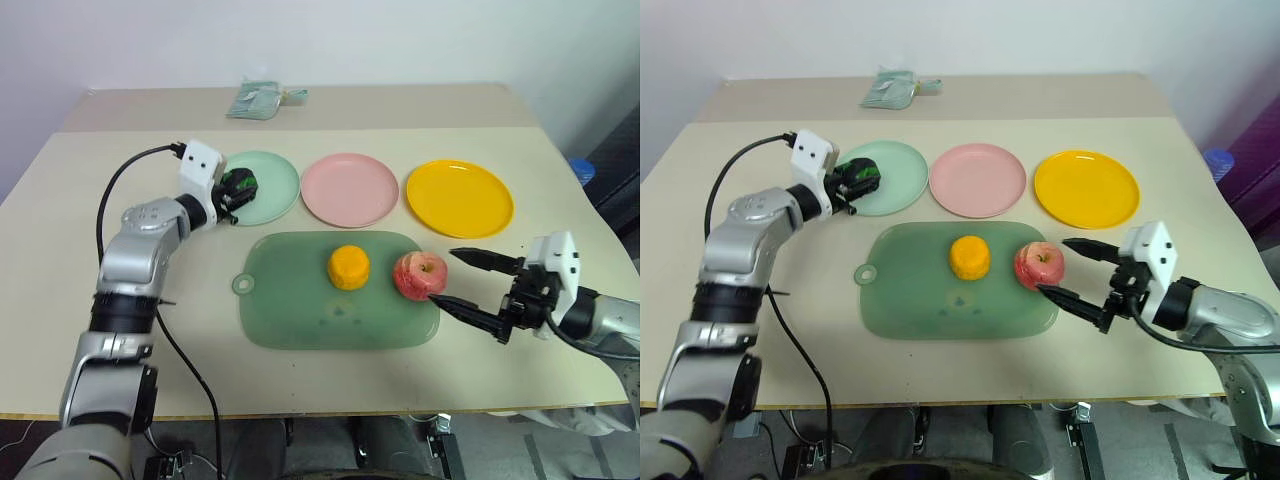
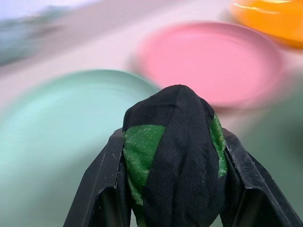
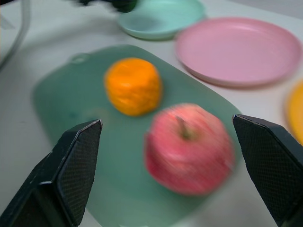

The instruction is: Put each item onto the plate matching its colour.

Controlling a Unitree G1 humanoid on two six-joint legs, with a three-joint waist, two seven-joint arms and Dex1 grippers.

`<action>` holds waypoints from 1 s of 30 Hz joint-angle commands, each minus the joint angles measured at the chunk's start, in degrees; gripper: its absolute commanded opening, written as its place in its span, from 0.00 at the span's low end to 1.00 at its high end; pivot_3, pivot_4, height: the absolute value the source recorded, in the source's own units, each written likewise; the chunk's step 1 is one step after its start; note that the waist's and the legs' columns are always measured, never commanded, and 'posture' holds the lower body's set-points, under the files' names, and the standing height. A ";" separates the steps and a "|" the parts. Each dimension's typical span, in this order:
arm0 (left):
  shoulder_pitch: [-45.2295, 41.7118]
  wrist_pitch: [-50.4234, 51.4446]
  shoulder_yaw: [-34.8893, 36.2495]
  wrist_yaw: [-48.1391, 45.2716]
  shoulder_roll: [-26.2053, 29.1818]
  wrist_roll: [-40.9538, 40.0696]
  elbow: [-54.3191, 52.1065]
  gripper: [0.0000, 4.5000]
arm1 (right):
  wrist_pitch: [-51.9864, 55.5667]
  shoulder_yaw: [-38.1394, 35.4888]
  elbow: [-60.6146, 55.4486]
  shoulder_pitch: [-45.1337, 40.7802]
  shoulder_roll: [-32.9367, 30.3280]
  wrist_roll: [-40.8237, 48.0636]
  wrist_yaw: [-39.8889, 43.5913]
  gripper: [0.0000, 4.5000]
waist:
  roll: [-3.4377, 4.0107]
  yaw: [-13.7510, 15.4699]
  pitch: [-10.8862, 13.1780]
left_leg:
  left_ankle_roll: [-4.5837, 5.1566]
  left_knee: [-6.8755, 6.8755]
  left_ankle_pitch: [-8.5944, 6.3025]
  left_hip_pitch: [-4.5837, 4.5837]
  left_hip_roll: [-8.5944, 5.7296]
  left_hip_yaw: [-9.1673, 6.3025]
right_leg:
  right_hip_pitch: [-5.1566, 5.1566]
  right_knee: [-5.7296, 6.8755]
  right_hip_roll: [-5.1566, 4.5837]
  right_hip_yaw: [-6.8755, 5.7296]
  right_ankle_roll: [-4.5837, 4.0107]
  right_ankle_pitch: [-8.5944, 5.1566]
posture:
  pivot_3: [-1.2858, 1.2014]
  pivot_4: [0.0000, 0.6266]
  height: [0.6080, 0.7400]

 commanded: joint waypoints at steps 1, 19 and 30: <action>-5.24 -1.77 0.34 3.63 -1.24 2.95 8.66 0.39 | 0.28 2.10 -3.37 -2.25 0.29 1.44 -1.04 1.00 | 0.00 -0.03 0.00 | 0.00 0.00 0.00 -0.01 -0.01 0.00 | -0.01 0.00 0.00 0.00 0.00 0.00 | 0.52 0.24 1.00; 10.36 -13.25 5.62 -7.23 3.98 -3.87 -9.88 0.99 | 4.41 21.64 -5.98 -17.24 6.42 -10.47 -17.04 1.00 | 0.02 -0.74 -0.01 | -0.07 -0.04 0.04 -0.20 0.21 0.02 | -0.46 0.16 -0.06 0.19 0.00 0.00 | 0.52 0.24 1.00; 43.11 -11.53 3.58 -20.38 12.18 -10.09 -39.77 0.99 | 17.28 32.56 0.43 -25.41 13.66 -16.09 -24.29 1.00 | -0.01 0.57 -0.03 | -0.12 -0.08 0.13 -0.14 0.21 -0.02 | -0.30 0.11 -0.17 0.11 -0.10 0.04 | 0.52 0.24 1.00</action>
